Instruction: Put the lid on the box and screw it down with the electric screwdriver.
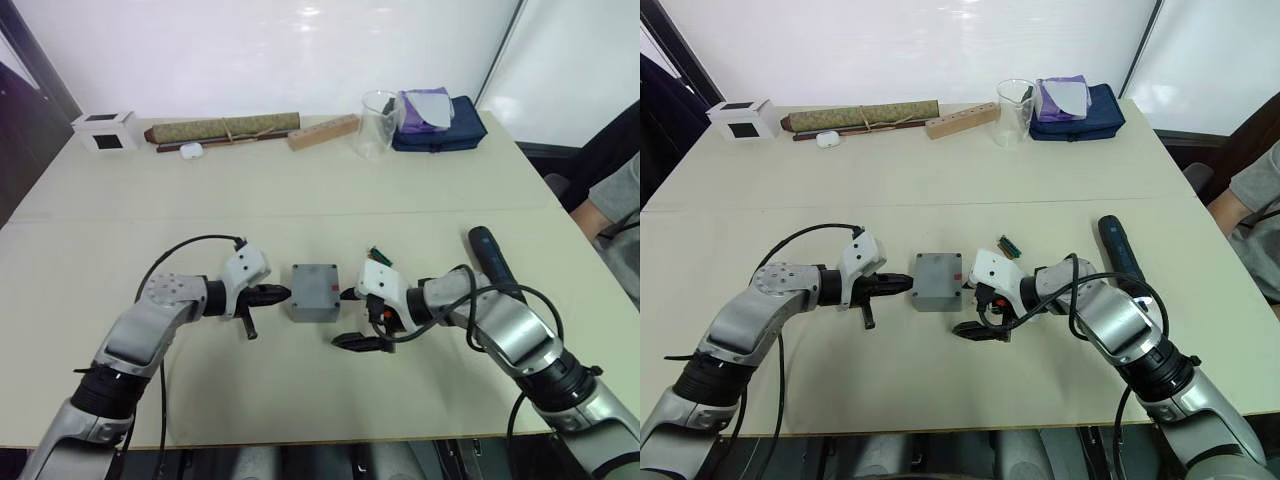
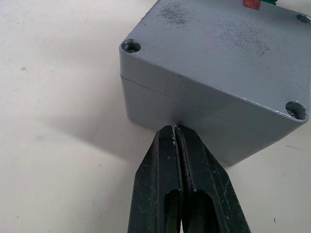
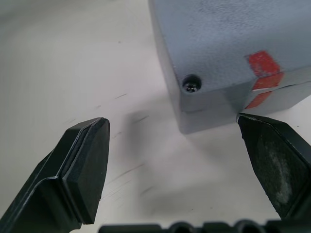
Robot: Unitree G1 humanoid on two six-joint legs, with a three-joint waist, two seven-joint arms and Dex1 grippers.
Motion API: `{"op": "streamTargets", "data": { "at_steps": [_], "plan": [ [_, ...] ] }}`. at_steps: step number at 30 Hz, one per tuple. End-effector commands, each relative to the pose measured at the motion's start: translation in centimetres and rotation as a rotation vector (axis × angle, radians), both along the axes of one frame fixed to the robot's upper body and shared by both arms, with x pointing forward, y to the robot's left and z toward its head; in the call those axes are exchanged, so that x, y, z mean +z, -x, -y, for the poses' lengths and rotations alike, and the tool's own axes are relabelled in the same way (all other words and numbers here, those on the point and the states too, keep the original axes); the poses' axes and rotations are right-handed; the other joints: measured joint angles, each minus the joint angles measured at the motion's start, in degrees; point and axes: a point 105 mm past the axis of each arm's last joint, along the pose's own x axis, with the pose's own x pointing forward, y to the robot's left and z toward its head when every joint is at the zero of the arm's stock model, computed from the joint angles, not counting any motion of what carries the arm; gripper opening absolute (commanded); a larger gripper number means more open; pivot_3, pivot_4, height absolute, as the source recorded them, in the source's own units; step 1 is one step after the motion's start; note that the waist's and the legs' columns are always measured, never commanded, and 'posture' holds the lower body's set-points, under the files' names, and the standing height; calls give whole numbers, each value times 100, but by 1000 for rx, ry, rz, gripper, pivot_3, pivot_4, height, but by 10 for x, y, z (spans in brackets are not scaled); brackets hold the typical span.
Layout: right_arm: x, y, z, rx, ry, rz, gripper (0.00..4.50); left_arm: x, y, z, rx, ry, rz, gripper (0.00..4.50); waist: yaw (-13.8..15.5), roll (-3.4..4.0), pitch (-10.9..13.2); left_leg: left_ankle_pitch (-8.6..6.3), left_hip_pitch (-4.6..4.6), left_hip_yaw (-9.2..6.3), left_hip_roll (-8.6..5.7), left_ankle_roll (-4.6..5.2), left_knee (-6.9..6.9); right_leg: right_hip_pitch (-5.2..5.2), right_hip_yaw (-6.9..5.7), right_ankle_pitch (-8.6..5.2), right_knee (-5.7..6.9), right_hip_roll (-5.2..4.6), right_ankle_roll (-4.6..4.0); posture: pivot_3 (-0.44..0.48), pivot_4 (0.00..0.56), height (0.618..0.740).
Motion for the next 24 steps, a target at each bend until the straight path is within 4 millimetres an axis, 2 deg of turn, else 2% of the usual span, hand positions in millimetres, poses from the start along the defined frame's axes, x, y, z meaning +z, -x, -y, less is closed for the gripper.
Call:
{"op": "streamTargets", "data": {
  "at_steps": [1,3,7,9,10,12,14,17,22,24],
  "plan": [
    [22,-1,-1,2,-41,83,4458,22,2,3,-52,17,53,0,1,0,0,0,0,0,0,0,0,0,0,0,0,0,0,0,150,740],
    [31,-5,6,-40,-68,89,4458,27,4,-1,-52,6,57,0,1,0,0,0,-1,0,0,0,0,0,0,0,0,0,0,0,150,740],
    [75,-17,32,-154,-255,127,4458,55,11,-10,-71,34,67,0,5,-2,2,0,-1,-1,0,0,0,0,1,0,-1,-1,0,0,150,740],
    [81,-19,42,-191,-281,129,4458,63,13,-11,-77,61,60,0,12,-2,2,0,-1,-1,0,0,0,1,0,0,-1,-1,0,0,150,740],
    [81,-24,49,-226,-285,136,4458,72,12,-11,-74,107,56,0,12,-2,1,0,0,-1,0,0,0,3,0,0,-1,-2,0,0,150,740],
    [73,-53,71,-385,-272,228,4458,102,13,0,-116,234,60,0,11,-7,1,0,0,0,0,0,0,4,-1,0,-2,-2,0,0,150,740],
    [60,-67,81,-450,-242,261,4458,115,15,8,-148,283,64,0,11,-14,-1,0,0,0,-1,0,2,7,-3,0,-2,-2,0,0,150,740],
    [47,-70,76,-434,-238,233,4458,113,17,14,-159,255,69,0,-38,-10,0,0,2,8,-3,0,1,6,4,0,-2,-4,1,0,150,740],
    [36,-81,72,-446,-240,227,4458,107,18,17,-170,229,63,0,-94,-8,1,-1,3,2,3,1,-6,-8,5,1,16,6,-1,0,150,740],
    [34,-86,71,-460,-245,237,4017,105,17,17,-167,228,59,0,-94,-8,1,0,3,3,2,1,-4,-8,6,2,17,5,-3,0,150,740]
  ]
}}
